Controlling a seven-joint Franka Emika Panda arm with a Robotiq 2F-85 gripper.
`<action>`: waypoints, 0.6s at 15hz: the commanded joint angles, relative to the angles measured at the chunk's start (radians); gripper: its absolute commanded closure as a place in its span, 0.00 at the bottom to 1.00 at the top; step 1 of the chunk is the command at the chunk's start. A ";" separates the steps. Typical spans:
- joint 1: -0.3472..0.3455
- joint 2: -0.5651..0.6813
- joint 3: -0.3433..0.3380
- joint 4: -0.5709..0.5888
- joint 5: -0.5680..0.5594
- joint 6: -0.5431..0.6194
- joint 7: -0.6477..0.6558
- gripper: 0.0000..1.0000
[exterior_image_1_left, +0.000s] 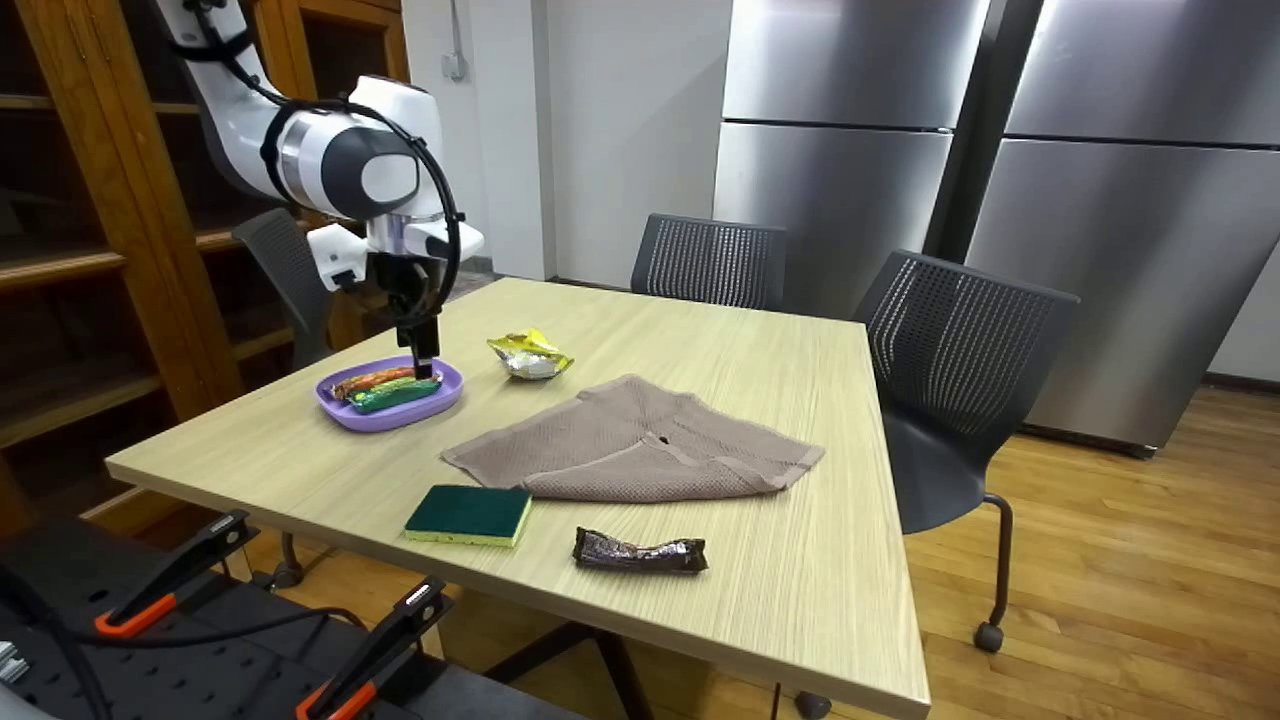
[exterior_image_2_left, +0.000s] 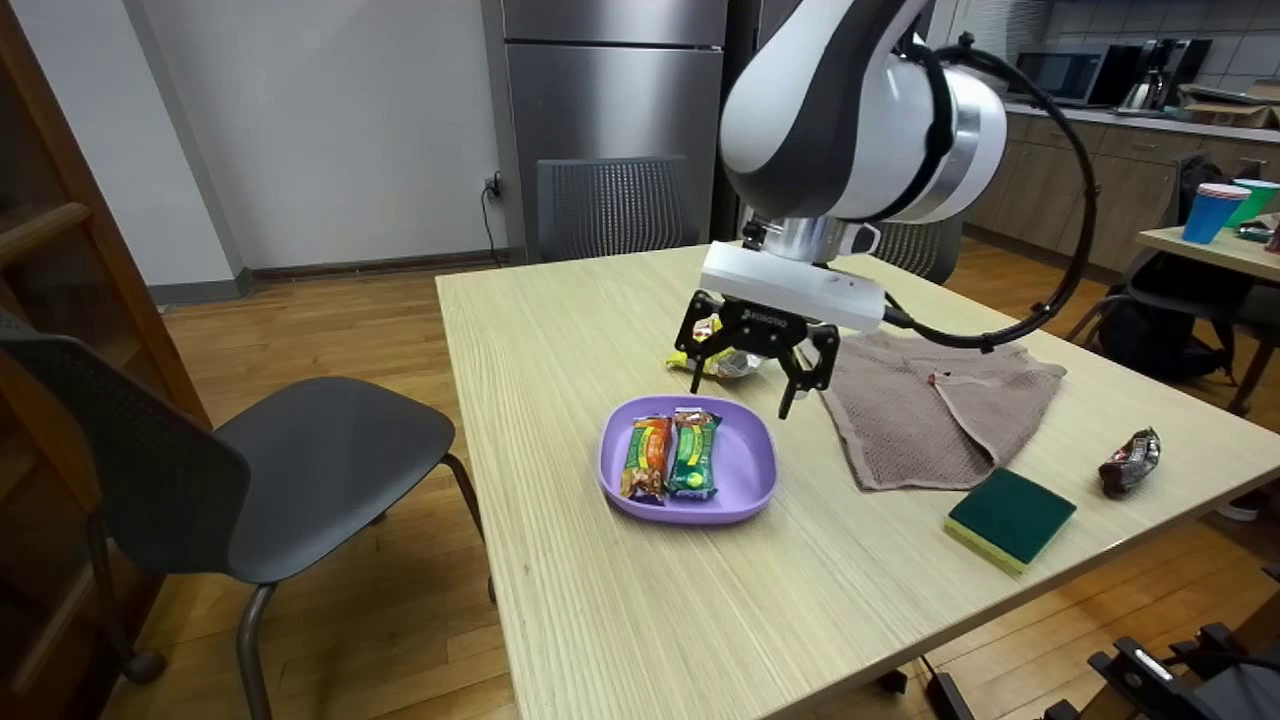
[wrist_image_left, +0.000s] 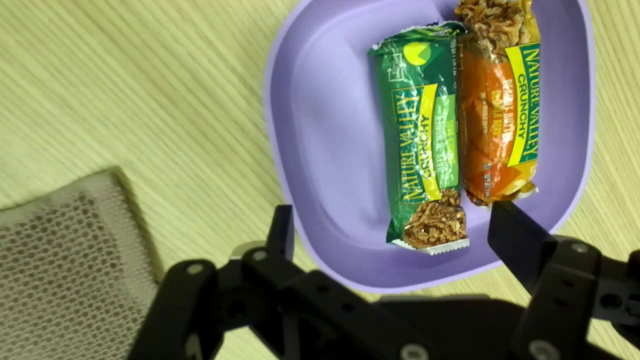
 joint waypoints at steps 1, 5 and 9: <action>-0.066 -0.126 0.022 -0.122 0.031 0.010 -0.038 0.00; -0.155 -0.160 0.017 -0.162 0.068 0.014 -0.098 0.00; -0.243 -0.186 0.009 -0.186 0.116 0.011 -0.163 0.00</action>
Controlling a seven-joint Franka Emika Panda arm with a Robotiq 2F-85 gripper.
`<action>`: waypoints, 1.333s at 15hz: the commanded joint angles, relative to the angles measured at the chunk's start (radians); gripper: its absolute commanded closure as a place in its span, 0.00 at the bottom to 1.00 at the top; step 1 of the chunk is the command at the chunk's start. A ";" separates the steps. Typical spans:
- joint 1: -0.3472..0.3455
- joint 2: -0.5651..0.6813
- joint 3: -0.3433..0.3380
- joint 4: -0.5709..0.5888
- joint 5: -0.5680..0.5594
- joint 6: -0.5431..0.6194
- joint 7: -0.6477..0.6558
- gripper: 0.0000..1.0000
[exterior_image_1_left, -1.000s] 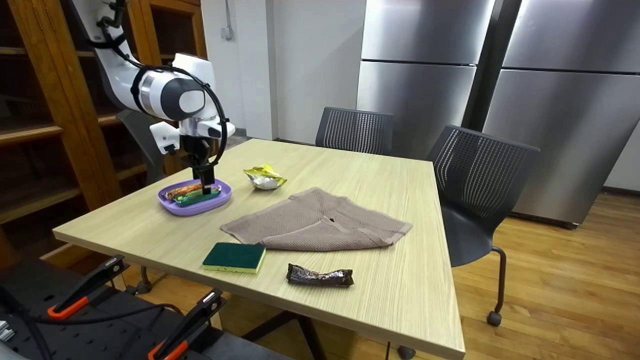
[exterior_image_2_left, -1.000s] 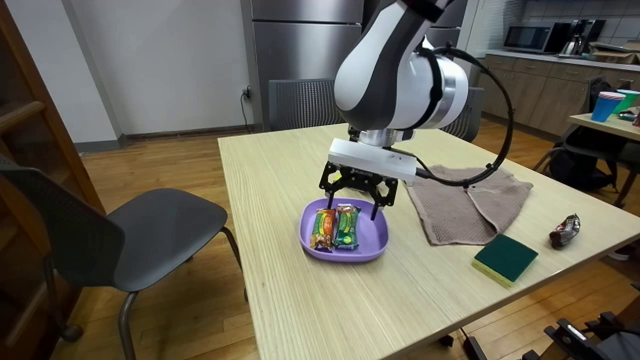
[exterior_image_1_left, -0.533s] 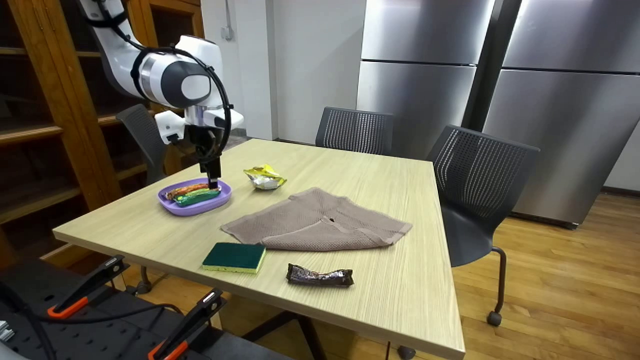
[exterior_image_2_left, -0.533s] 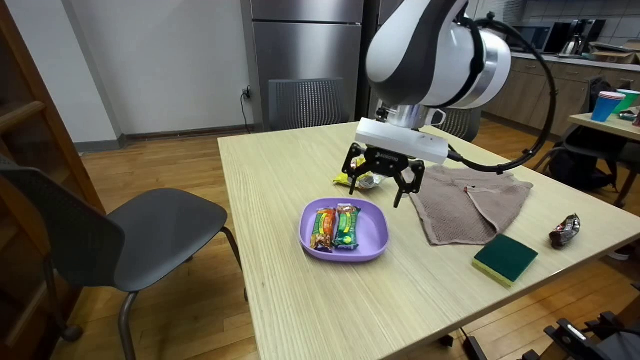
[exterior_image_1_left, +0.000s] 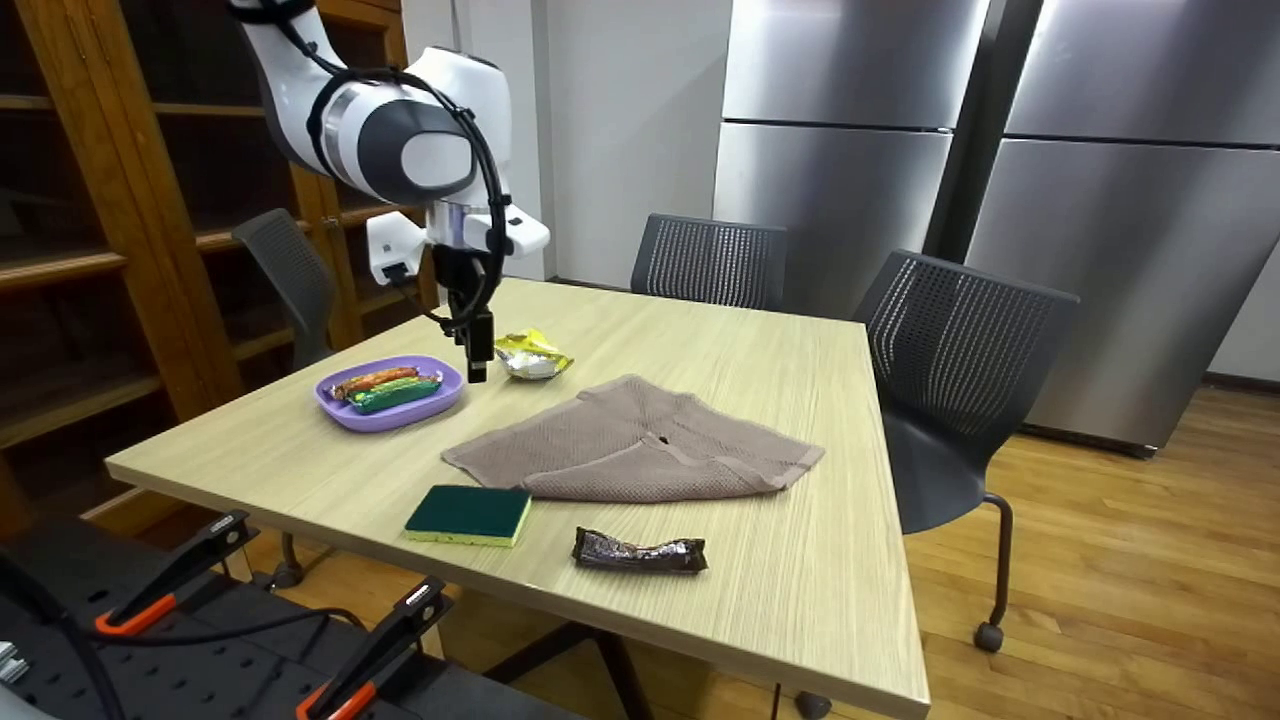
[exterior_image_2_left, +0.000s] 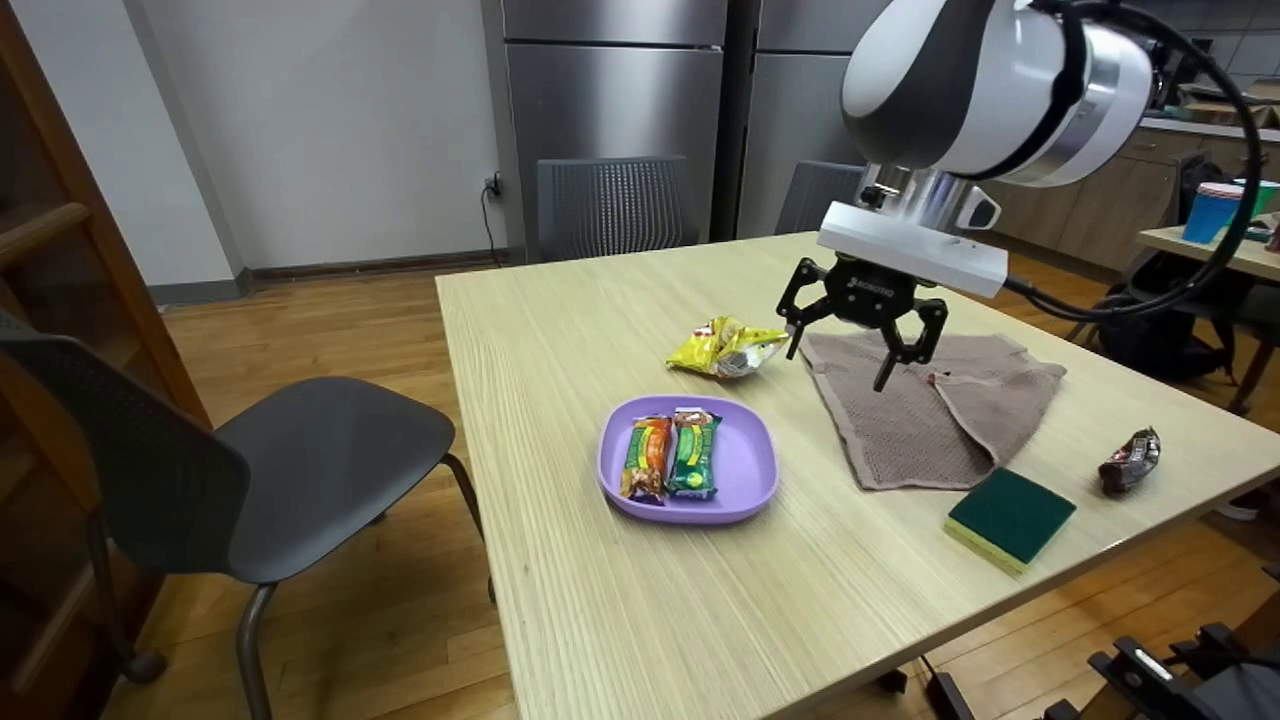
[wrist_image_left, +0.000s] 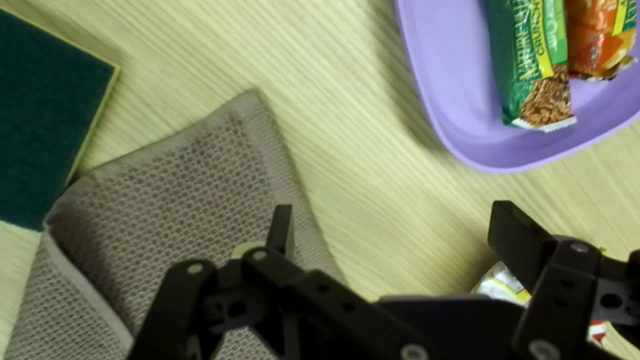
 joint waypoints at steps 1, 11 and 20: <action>-0.073 -0.099 0.008 -0.087 0.056 0.004 -0.066 0.00; -0.233 -0.178 -0.069 -0.156 0.138 -0.025 -0.186 0.00; -0.277 -0.179 -0.175 -0.192 0.098 -0.025 -0.181 0.00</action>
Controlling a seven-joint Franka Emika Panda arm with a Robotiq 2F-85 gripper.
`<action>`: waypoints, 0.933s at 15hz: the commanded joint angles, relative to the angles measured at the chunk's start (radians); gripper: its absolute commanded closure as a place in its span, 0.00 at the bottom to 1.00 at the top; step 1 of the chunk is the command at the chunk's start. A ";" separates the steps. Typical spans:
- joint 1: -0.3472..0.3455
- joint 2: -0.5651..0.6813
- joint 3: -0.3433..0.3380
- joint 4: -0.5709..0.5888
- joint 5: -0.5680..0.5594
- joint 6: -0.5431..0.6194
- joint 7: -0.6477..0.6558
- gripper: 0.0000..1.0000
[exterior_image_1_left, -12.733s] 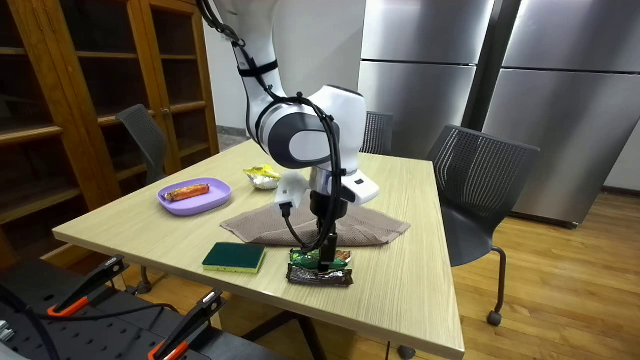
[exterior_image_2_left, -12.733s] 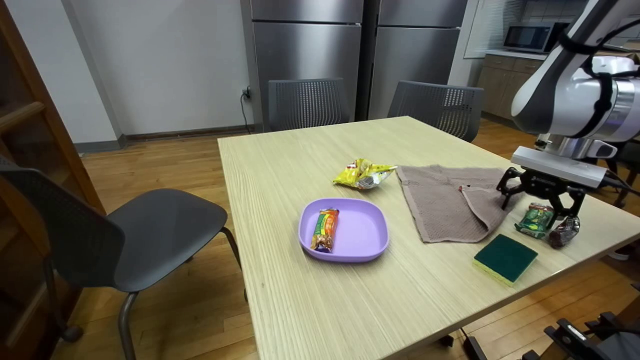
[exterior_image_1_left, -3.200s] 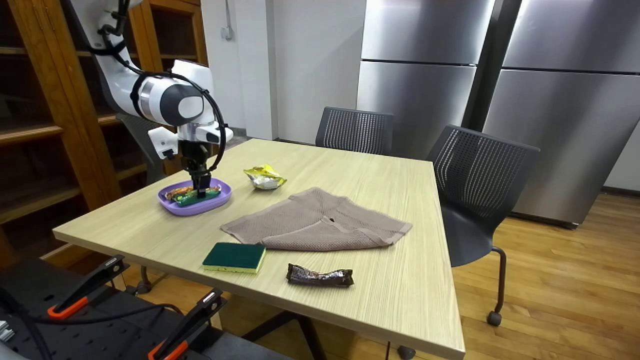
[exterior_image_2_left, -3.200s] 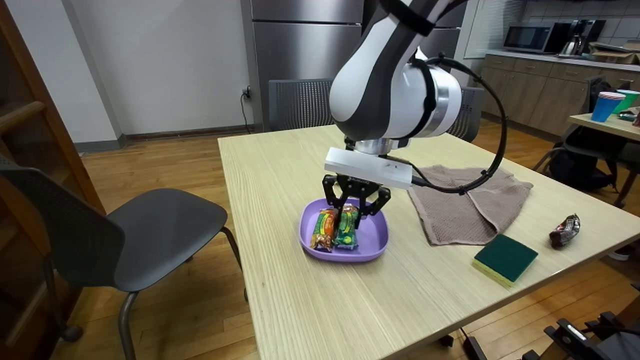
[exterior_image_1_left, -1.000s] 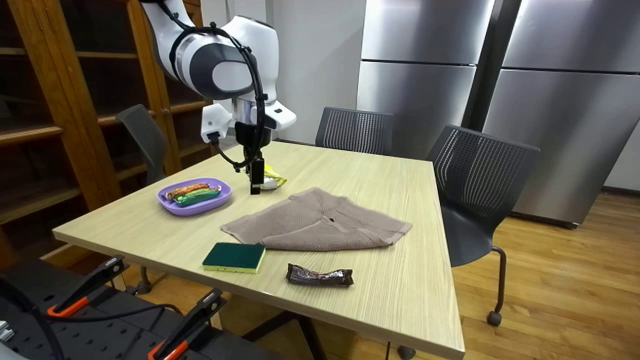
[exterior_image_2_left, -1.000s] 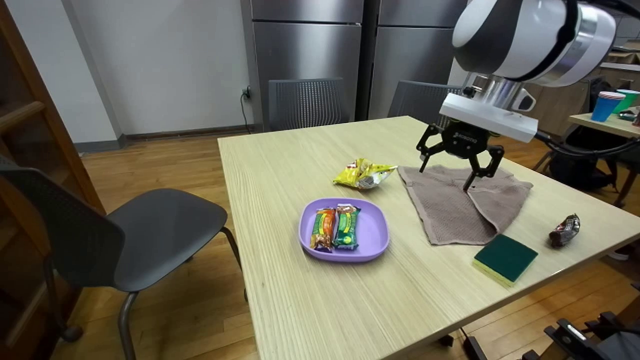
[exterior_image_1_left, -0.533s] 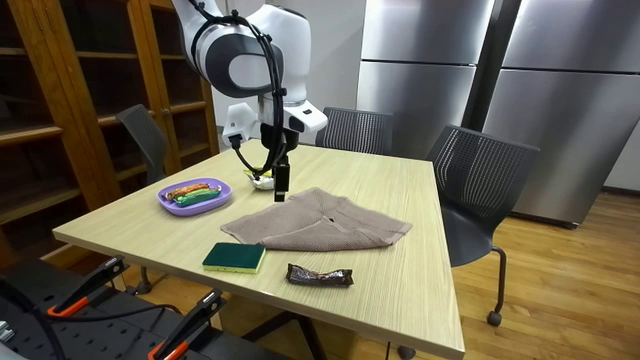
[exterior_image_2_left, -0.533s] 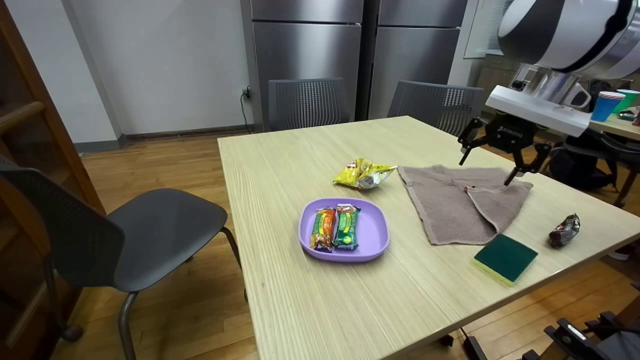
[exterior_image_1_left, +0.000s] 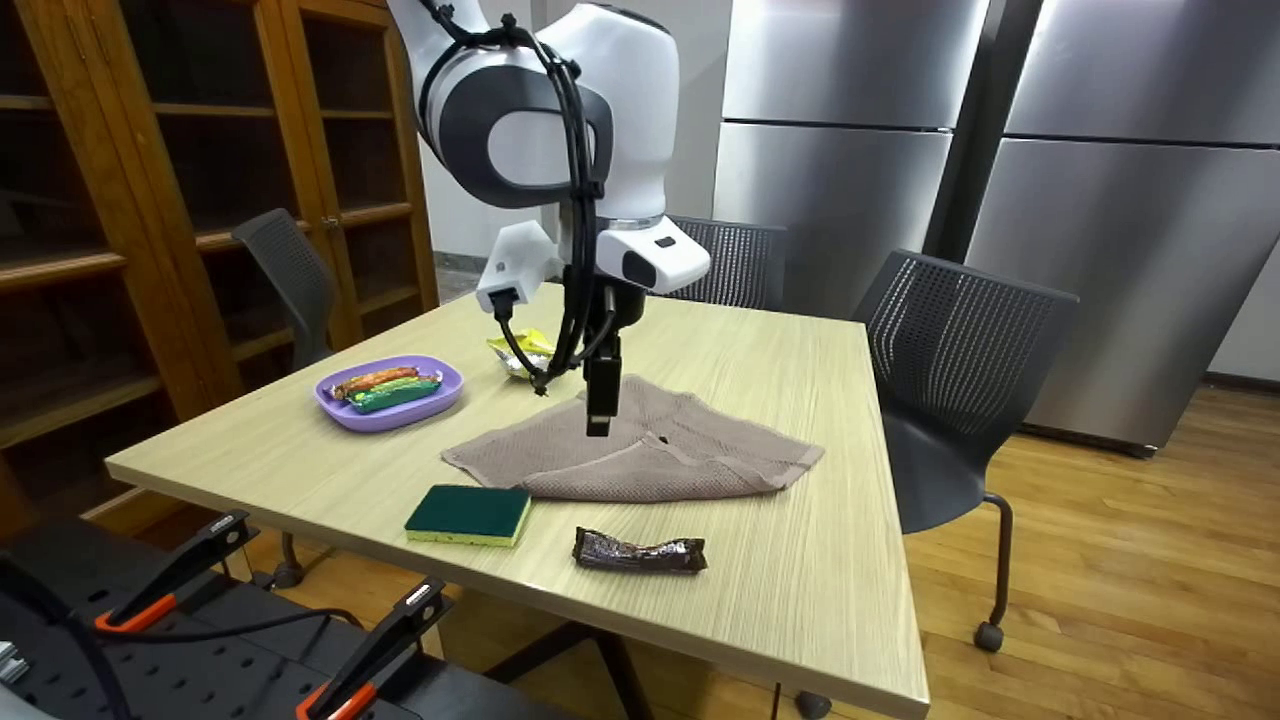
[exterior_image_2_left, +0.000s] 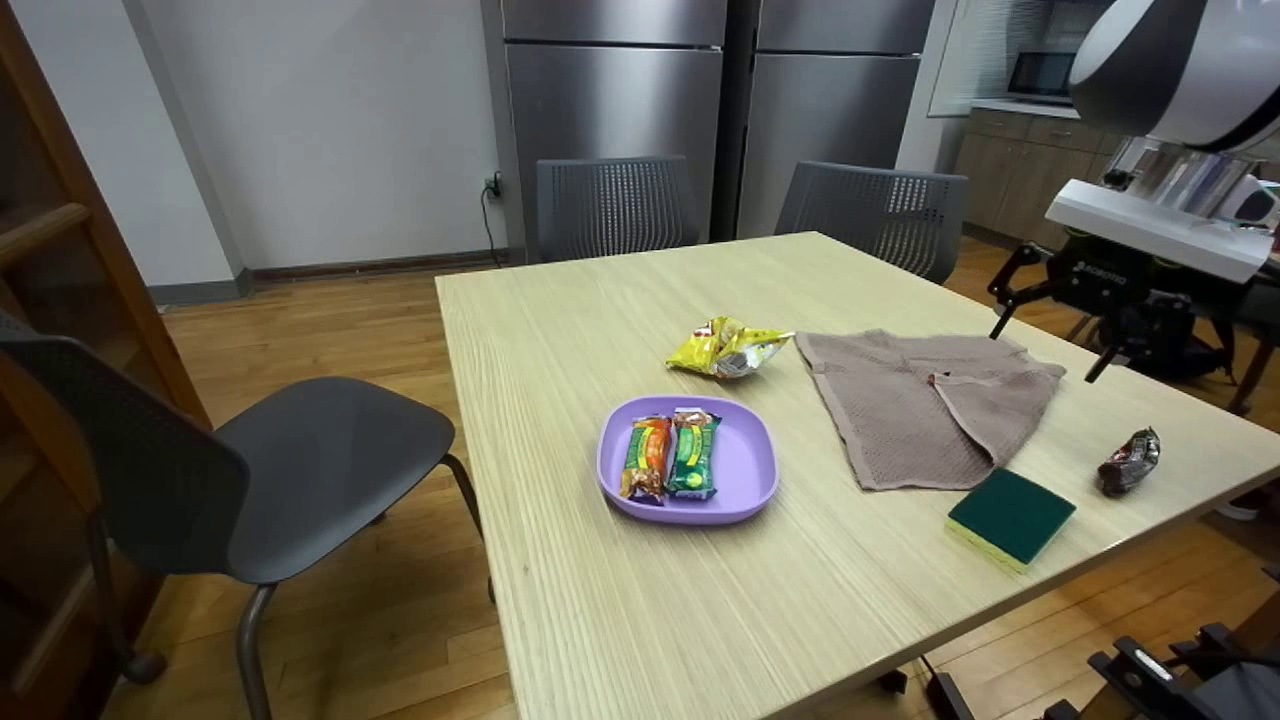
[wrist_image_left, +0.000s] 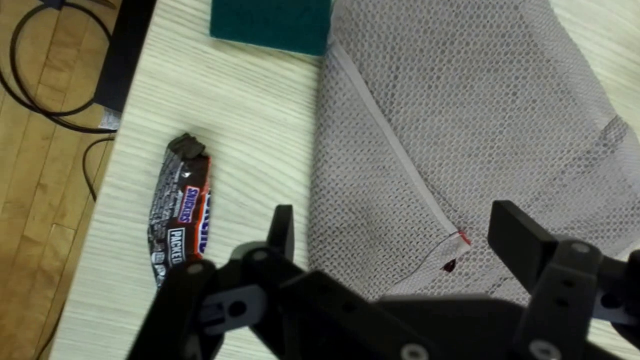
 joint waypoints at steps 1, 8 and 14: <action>-0.027 -0.039 -0.018 -0.035 -0.005 -0.019 -0.020 0.00; -0.064 -0.036 -0.056 -0.068 0.020 -0.007 -0.052 0.00; -0.119 -0.029 -0.062 -0.089 0.072 -0.010 -0.121 0.00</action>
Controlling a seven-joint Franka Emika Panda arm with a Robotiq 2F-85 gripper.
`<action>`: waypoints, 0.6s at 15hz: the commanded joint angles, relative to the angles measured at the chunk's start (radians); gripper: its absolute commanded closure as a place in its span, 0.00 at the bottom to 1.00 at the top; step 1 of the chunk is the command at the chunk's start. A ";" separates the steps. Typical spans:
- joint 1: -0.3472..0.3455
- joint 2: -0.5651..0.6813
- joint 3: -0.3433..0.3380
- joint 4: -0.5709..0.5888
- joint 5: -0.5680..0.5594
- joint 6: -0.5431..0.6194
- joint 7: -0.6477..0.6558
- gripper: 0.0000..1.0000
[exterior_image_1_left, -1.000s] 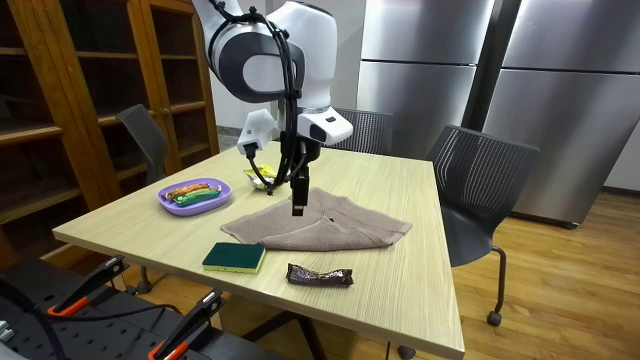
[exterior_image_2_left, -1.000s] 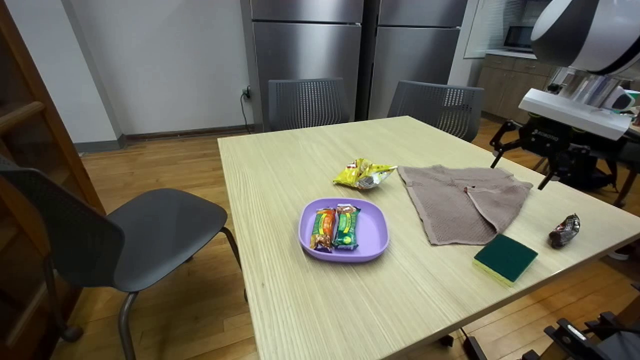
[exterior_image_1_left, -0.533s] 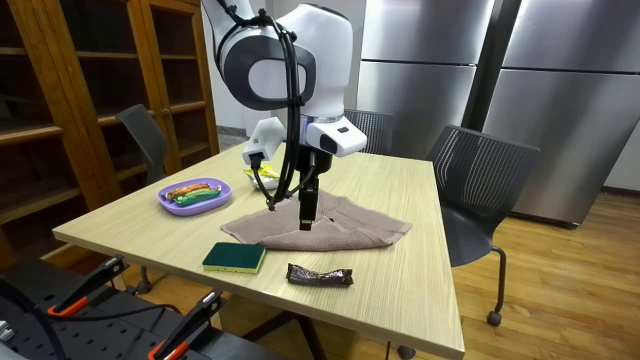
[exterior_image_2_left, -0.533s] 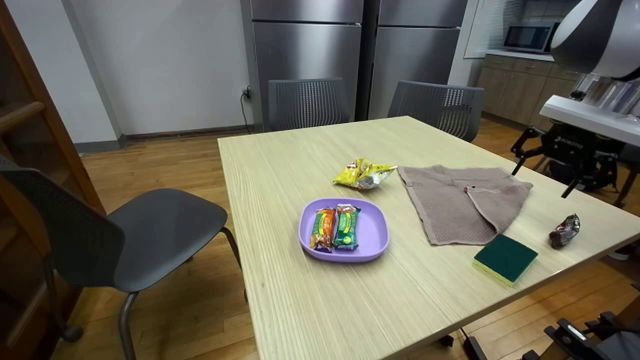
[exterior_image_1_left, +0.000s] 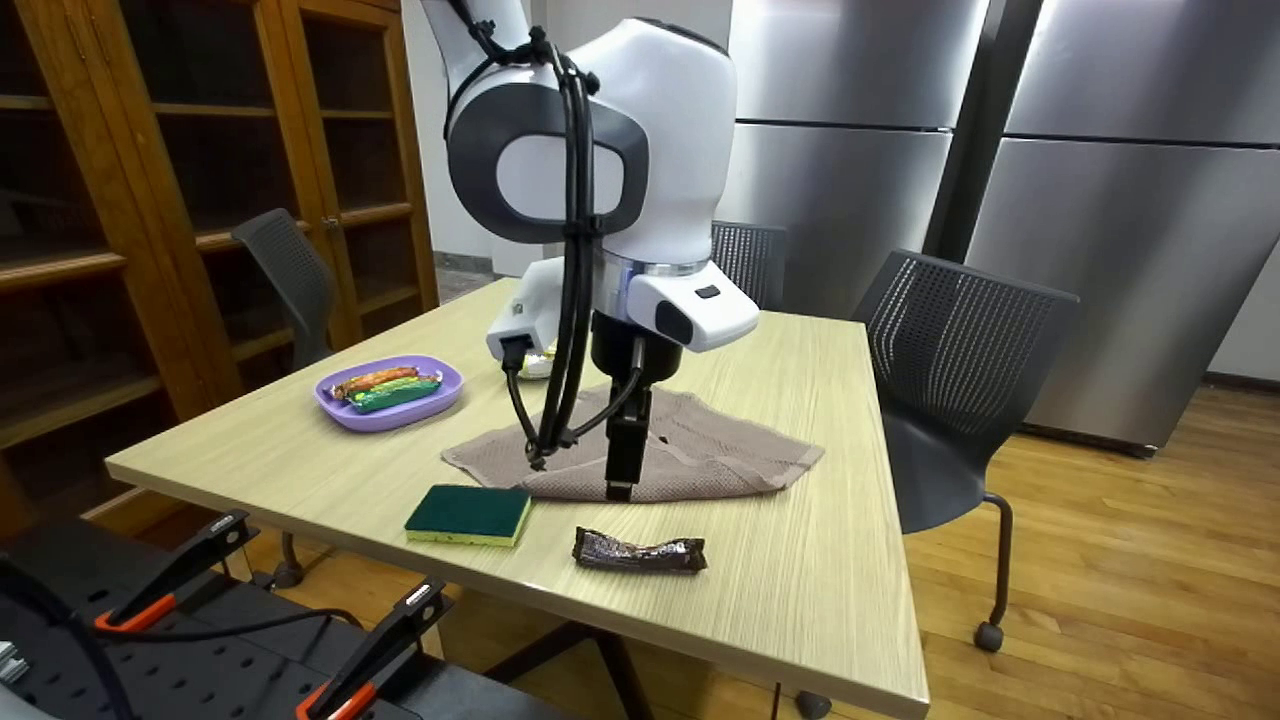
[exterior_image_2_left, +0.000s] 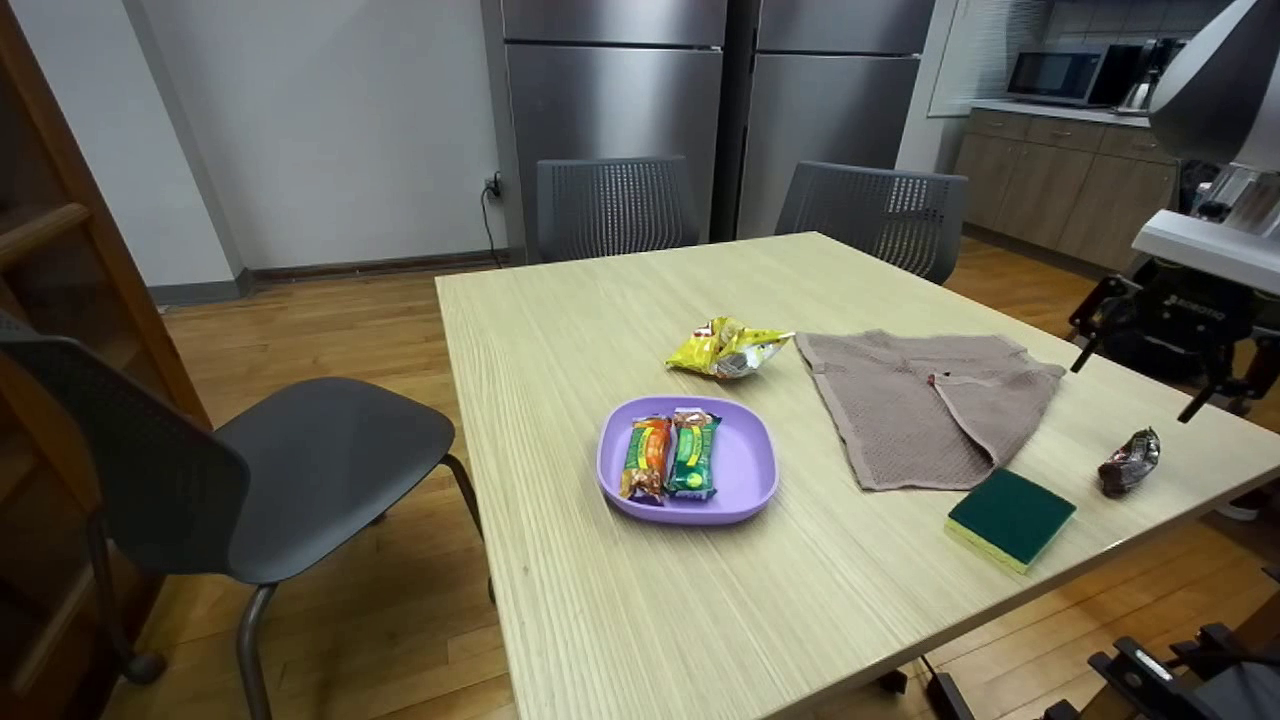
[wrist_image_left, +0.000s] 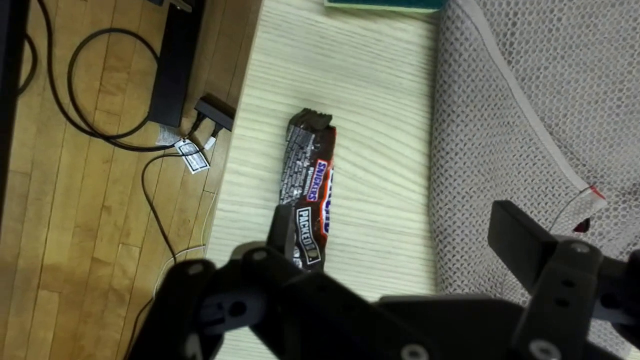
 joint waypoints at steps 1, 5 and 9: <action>-0.045 -0.027 0.006 -0.026 0.052 -0.011 -0.076 0.00; -0.075 -0.008 0.011 -0.025 0.106 0.000 -0.132 0.00; -0.084 0.024 0.013 -0.018 0.130 0.008 -0.155 0.00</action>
